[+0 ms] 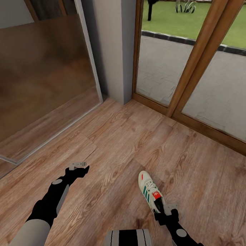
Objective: Pick up the two gym shoes and the two sandals from the corridor floor and place them onto the hallstand (shoe rack) in the corridor, making sure they are on the rack and not on the floor. Arrange them so the two gym shoes are next to each other and the two sandals are next to each other.
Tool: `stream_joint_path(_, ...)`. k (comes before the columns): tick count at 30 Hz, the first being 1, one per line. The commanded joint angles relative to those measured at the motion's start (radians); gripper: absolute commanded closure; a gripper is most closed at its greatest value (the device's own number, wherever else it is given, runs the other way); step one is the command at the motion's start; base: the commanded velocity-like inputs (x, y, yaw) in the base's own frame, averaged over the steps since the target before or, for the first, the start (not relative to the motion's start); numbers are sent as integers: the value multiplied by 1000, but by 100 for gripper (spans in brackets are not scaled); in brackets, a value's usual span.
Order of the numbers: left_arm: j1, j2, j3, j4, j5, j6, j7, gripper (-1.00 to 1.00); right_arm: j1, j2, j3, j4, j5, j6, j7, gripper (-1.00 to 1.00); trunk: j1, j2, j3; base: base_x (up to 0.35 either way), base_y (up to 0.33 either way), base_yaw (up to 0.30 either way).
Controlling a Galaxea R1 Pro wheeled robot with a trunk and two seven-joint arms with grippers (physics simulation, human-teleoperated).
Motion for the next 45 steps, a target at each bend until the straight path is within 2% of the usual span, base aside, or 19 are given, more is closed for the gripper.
stream_joint_path(1,0,0,3,-2,1,7,-6,-100,-1,1,-8,1,11,-4,-1,-100,0,0,-1,2,-1,0)
stream_joint_path(17,0,1,3,-5,0,7,-7,-100,-1,1,-8,1,11,-4,-1,-100,0,0,-1,0,0,0)
stream_joint_path(25,0,1,3,-5,1,7,-8,-100,-1,2,-8,1,11,-4,-1,-100,3,-2,-34,0,0,0)
stream_joint_path(45,0,1,3,-4,1,5,-12,-100,-1,2,-8,0,11,-4,-1,-100,3,-2,-43,0,0,0)
